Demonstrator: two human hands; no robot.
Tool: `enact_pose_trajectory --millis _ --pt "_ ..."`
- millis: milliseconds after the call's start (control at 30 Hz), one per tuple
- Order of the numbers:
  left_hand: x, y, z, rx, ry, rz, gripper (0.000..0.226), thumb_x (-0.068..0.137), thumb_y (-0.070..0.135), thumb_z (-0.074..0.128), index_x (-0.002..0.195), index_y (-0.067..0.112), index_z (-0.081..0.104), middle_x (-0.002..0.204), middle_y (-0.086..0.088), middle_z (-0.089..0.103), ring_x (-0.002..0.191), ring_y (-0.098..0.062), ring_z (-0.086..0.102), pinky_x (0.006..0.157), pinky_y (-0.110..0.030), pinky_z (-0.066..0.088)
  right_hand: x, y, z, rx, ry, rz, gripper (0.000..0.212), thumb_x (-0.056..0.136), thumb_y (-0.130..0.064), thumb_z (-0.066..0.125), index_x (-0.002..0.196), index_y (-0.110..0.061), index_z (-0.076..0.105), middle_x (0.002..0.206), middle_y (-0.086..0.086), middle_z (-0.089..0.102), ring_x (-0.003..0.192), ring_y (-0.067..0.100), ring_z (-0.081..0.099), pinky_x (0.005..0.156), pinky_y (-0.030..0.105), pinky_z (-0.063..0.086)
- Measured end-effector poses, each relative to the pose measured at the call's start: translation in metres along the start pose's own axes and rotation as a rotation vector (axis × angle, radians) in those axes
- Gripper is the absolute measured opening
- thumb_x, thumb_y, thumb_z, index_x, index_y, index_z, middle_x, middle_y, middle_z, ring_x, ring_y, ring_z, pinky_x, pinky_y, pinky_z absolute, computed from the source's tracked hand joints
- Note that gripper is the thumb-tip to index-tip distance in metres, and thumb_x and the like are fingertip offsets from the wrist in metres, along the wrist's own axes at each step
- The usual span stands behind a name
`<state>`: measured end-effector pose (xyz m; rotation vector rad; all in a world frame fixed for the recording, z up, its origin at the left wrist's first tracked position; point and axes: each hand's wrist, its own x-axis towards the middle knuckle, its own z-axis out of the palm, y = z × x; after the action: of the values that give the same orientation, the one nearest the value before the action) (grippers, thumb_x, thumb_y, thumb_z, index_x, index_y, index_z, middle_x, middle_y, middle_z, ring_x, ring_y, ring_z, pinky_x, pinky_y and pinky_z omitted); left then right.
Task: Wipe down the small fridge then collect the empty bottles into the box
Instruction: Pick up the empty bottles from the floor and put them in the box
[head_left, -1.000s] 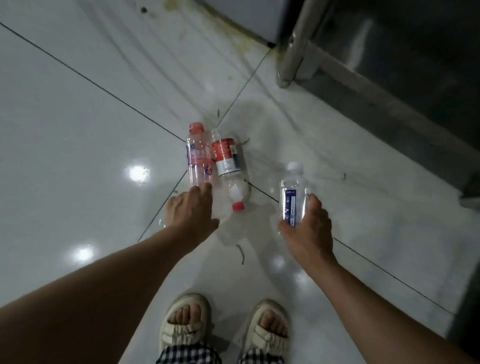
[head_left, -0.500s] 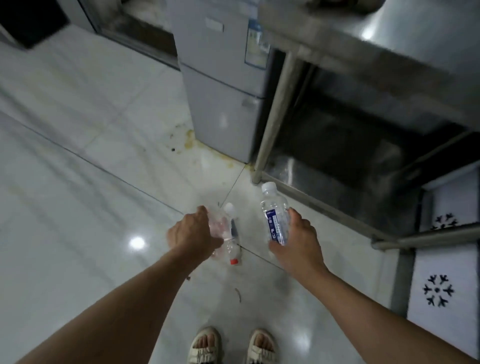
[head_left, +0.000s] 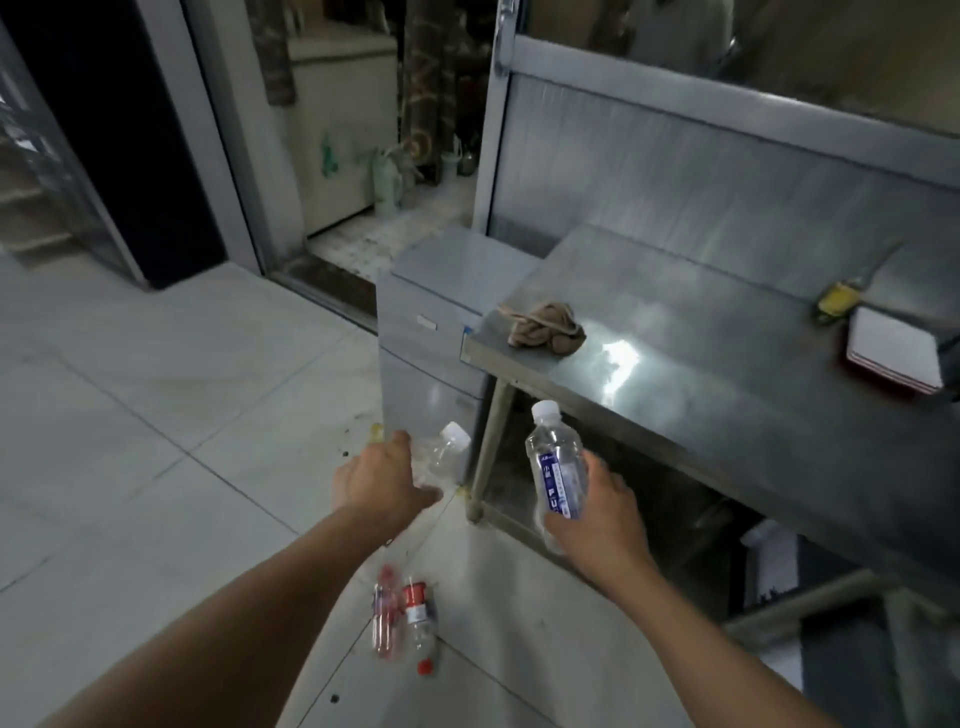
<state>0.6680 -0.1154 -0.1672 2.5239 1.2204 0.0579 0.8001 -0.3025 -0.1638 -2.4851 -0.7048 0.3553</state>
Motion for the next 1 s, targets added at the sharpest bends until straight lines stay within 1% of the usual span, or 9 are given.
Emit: enact_pose_trajectory --millis 167,267,367,500,600,667,833,900,1000 --pt "-0.008 0.042 -0.056 -0.037 0.033 0.044 0.055 0.075 0.050 0.065 0.118 0.022 0.044 0.106 -0.003 0.062 0.096 -0.026 0.060 0.076 -0.032 0.046 -0.010 -0.018 -0.063 0.015 0.102 -0.042 0.084 0.070 -0.029 0.074 0.142 -0.021 0.033 0.132 0.005 0.050 0.120 0.024 0.046 0.098 0.032 0.042" --pt "-0.010 0.067 -0.088 -0.044 0.071 0.098 0.055 0.075 0.052 0.063 0.118 0.023 0.044 0.110 -0.004 0.062 0.100 -0.027 0.060 0.081 -0.034 0.047 -0.014 -0.026 -0.096 0.026 0.156 -0.031 0.083 0.070 -0.029 0.074 0.141 -0.020 0.032 0.129 0.006 0.051 0.116 0.024 0.047 0.093 0.032 0.043" --pt "-0.012 0.091 -0.116 -0.043 0.138 0.152 0.054 0.076 0.052 0.061 0.117 0.021 0.045 0.110 -0.007 0.063 0.101 -0.029 0.060 0.078 -0.034 0.043 -0.014 -0.032 -0.124 0.035 0.212 -0.035 0.081 0.069 -0.030 0.074 0.139 -0.021 0.034 0.123 0.006 0.054 0.111 0.024 0.050 0.090 0.035 0.047" --pt "-0.011 0.115 -0.145 -0.062 0.164 0.207 0.054 0.074 0.049 0.065 0.116 0.019 0.046 0.108 -0.007 0.063 0.098 -0.029 0.061 0.079 -0.035 0.050 -0.014 -0.037 -0.153 0.049 0.290 -0.028 0.081 0.069 -0.032 0.075 0.138 -0.023 0.034 0.123 0.003 0.053 0.110 0.022 0.051 0.088 0.034 0.048" --pt "-0.009 0.129 -0.161 -0.082 0.167 0.240 0.056 0.073 0.051 0.066 0.115 0.019 0.046 0.104 -0.005 0.062 0.095 -0.027 0.061 0.073 -0.033 0.048 -0.014 -0.041 -0.170 0.050 0.323 -0.002 0.083 0.068 -0.033 0.075 0.139 -0.024 0.033 0.121 0.003 0.053 0.109 0.022 0.052 0.087 0.034 0.048" --pt "-0.008 0.138 -0.170 -0.085 0.166 0.277 0.057 0.072 0.056 0.064 0.112 0.020 0.046 0.098 -0.003 0.060 0.092 -0.025 0.061 0.067 -0.031 0.043 -0.015 -0.045 -0.181 0.051 0.349 0.011 0.084 0.067 -0.032 0.075 0.140 -0.024 0.033 0.120 0.004 0.054 0.107 0.022 0.053 0.086 0.034 0.049" --pt "0.002 0.152 -0.186 -0.147 0.134 0.419 0.053 0.070 0.055 0.064 0.107 0.021 0.046 0.090 0.002 0.055 0.079 -0.020 0.054 0.063 -0.029 0.040 -0.024 -0.060 -0.205 0.031 0.435 0.053 0.082 0.067 -0.030 0.074 0.138 -0.024 0.035 0.119 0.002 0.055 0.104 0.020 0.054 0.080 0.030 0.047" --pt "0.007 0.154 -0.191 -0.152 0.112 0.498 0.051 0.071 0.054 0.064 0.106 0.021 0.047 0.091 0.002 0.058 0.080 -0.019 0.056 0.063 -0.029 0.044 -0.032 -0.068 -0.208 0.035 0.482 0.093 0.080 0.068 -0.030 0.073 0.138 -0.026 0.035 0.118 0.001 0.055 0.103 0.019 0.053 0.076 0.028 0.045" --pt "0.016 0.152 -0.197 -0.141 0.075 0.631 0.055 0.071 0.057 0.063 0.109 0.021 0.047 0.096 0.001 0.062 0.086 -0.020 0.061 0.067 -0.030 0.048 -0.053 -0.082 -0.207 0.062 0.530 0.164 0.080 0.069 -0.029 0.073 0.138 -0.028 0.033 0.119 0.002 0.056 0.103 0.021 0.056 0.081 0.032 0.048"
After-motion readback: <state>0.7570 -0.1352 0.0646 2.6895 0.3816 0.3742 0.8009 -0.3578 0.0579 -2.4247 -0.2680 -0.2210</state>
